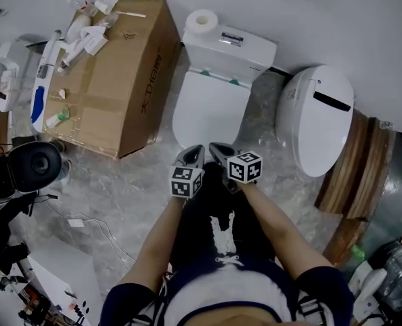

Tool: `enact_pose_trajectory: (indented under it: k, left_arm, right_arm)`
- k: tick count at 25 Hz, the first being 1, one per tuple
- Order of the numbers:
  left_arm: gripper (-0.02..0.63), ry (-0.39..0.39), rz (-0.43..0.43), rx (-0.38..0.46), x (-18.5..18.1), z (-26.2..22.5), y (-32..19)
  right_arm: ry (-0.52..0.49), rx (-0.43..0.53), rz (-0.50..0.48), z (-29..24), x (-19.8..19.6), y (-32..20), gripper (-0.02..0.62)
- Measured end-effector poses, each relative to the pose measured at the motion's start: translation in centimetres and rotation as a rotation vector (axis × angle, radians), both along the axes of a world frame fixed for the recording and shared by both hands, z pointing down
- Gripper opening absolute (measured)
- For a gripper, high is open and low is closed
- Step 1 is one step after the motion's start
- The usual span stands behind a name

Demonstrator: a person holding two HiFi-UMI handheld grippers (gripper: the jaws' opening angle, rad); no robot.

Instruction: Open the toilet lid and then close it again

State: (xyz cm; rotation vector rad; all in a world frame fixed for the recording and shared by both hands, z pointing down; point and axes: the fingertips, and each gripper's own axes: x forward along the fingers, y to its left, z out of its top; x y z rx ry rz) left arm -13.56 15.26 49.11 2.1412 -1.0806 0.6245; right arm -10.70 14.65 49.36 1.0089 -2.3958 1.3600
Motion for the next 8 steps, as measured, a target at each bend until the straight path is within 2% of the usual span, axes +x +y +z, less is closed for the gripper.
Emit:
enact_pose_trajectory:
  k: [8]
  left_arm:
    - [0.005, 0.007, 0.015, 0.012, 0.6, -1.8, 0.0]
  right_arm:
    - [0.017, 0.004, -0.018, -1.4, 0.5, 0.5, 0.008]
